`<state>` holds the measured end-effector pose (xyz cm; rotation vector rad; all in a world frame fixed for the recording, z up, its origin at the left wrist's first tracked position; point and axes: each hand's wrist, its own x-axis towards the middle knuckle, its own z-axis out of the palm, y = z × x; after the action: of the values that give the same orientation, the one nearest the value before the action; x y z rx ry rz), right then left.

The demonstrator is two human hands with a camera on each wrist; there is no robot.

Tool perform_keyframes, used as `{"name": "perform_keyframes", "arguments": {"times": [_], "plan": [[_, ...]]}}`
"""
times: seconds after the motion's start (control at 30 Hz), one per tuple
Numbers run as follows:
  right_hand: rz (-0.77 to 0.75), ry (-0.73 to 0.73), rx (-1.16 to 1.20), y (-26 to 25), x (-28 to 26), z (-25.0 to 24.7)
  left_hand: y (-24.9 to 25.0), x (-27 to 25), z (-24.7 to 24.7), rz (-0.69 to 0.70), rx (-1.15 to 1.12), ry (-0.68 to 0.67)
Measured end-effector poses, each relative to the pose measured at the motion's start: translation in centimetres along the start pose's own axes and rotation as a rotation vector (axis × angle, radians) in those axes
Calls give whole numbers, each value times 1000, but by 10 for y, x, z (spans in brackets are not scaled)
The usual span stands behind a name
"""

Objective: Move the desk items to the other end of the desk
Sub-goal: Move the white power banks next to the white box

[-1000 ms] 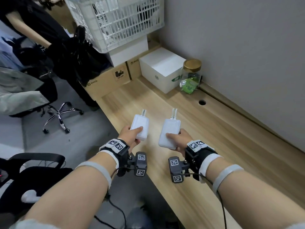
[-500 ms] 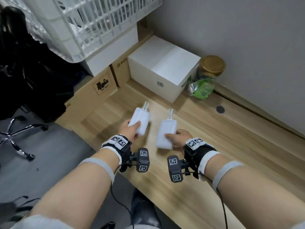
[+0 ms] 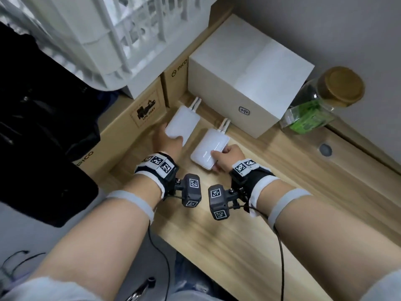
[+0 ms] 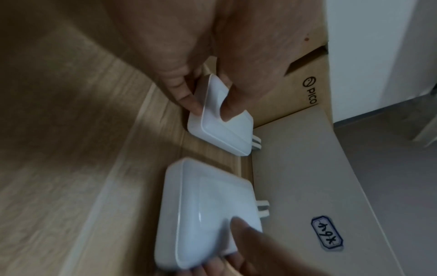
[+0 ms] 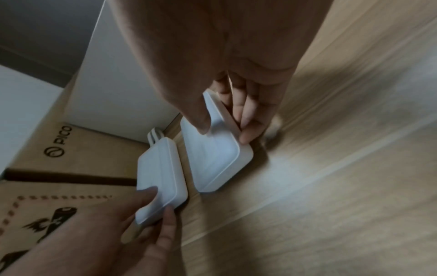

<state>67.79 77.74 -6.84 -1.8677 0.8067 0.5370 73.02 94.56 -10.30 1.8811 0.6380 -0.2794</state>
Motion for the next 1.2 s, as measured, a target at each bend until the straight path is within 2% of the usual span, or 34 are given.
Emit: {"name": "perform_keyframes", "arguments": {"times": [0.2,0.33,0.5,0.67,0.77,0.9,1.0,1.1,1.2], "plan": [[-12,-45,249,-26,6,21,-10,-1,-3,18,-150,97],[-60,-66,309,-32,7,28,-15,1,-7,15,-242,147],[-49,-119,356,-28,23,35,-17,6,-15,-86,-255,96],[-48,-149,394,-23,27,33,-15,0,-14,-199,-281,-103],[-44,-160,402,-27,22,30,-10,-6,-13,-152,-373,-118],[-23,-221,422,-29,11,25,-6,-16,-16,-189,-489,-128],[-36,-233,410,-24,6,17,-1,-22,-16,-251,-383,-147],[-5,-210,469,-17,-4,0,16,-33,-14,-319,-354,-76],[-9,-172,526,-8,-22,-31,41,-58,-2,-258,-368,-161]]}}
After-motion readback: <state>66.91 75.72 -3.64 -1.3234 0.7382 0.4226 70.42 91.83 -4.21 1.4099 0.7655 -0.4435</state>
